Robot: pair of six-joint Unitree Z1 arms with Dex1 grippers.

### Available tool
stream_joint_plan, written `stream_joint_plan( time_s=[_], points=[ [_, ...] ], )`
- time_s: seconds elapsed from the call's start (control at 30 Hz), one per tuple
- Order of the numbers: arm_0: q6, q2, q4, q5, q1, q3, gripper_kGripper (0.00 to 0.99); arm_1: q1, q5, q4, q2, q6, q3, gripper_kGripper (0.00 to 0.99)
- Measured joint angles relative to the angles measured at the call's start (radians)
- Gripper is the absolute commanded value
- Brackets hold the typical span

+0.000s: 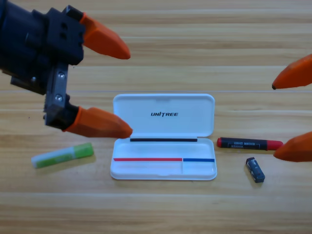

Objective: Clean up eraser and pencils

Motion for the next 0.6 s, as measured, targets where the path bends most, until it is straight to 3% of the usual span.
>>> stream_joint_plan(
  time_s=[0.5,0.6],
  points=[
    [-0.005,0.000,0.001,0.008,0.000,0.000,0.986,0.000,0.000,0.000,-0.003,0.002,0.025,0.985],
    [0.023,0.000,0.003,0.022,0.000,-0.001,0.986,0.000,0.000,0.000,-0.003,0.027,0.030,0.985]
  ],
)
